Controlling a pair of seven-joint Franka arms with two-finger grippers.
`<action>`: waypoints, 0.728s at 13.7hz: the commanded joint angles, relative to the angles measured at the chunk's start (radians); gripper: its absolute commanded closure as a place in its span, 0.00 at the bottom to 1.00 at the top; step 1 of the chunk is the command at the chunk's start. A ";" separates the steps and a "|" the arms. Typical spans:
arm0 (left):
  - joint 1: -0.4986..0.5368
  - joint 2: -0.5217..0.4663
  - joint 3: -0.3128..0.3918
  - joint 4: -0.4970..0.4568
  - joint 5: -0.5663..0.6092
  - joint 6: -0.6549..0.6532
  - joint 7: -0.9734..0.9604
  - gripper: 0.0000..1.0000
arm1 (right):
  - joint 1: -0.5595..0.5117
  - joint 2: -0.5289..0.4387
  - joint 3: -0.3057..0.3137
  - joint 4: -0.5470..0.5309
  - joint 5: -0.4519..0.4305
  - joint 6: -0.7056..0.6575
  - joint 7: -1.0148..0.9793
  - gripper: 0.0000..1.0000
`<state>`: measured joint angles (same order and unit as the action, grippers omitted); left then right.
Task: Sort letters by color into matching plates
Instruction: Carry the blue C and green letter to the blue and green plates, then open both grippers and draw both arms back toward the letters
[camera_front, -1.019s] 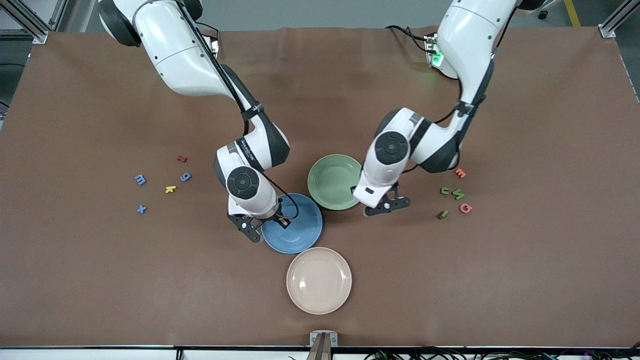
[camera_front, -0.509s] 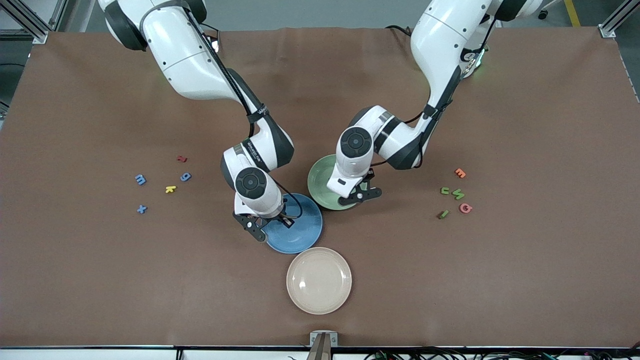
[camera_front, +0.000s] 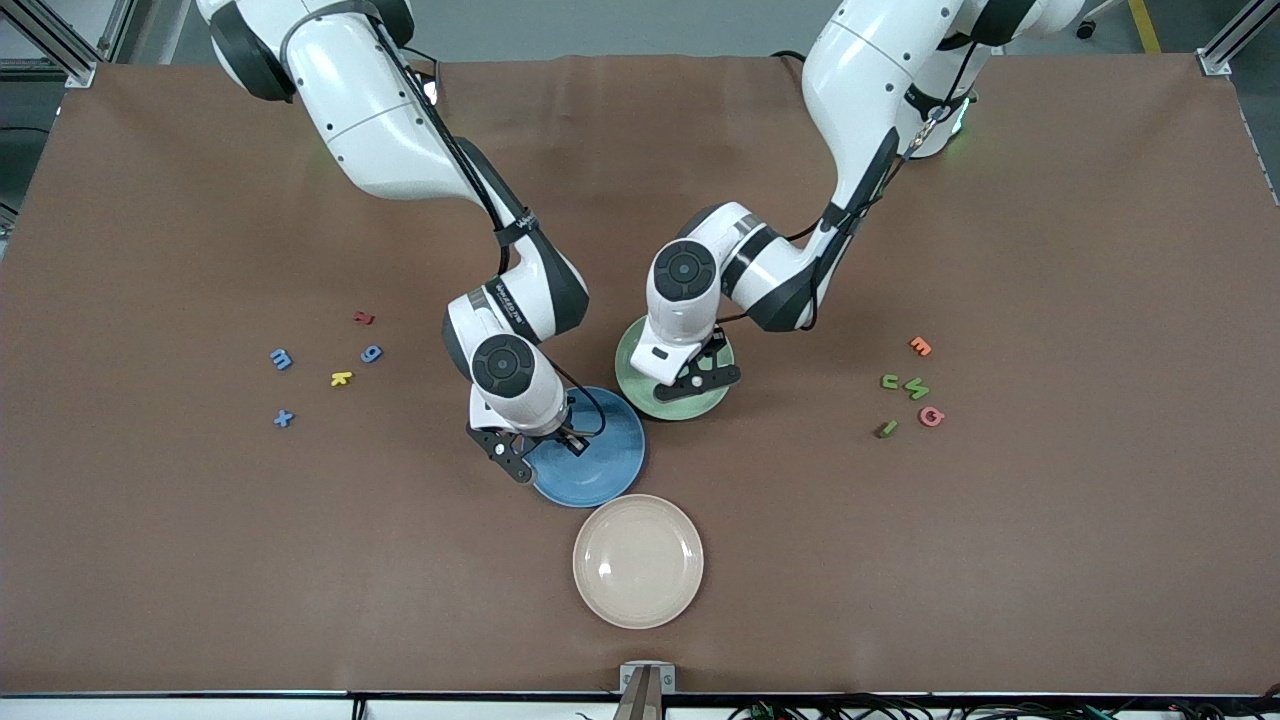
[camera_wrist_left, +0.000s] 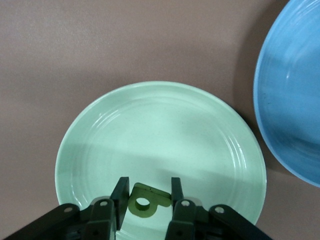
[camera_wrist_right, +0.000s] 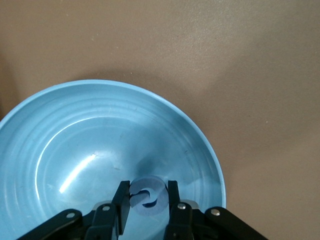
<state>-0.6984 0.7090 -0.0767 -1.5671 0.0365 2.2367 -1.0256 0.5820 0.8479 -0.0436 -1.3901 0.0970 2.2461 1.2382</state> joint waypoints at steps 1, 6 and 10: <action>-0.006 0.006 0.008 0.024 0.000 -0.017 -0.004 0.00 | 0.012 0.023 -0.010 0.033 -0.014 0.000 0.024 0.99; 0.031 -0.014 0.009 0.013 0.002 -0.019 -0.001 0.00 | -0.004 0.020 -0.010 0.046 -0.013 -0.008 0.015 0.00; 0.098 -0.072 0.009 -0.074 0.014 -0.019 0.073 0.00 | -0.023 -0.003 -0.010 0.052 -0.011 -0.034 -0.006 0.00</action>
<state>-0.6283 0.7013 -0.0665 -1.5654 0.0366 2.2302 -0.9936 0.5795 0.8496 -0.0585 -1.3664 0.0969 2.2442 1.2383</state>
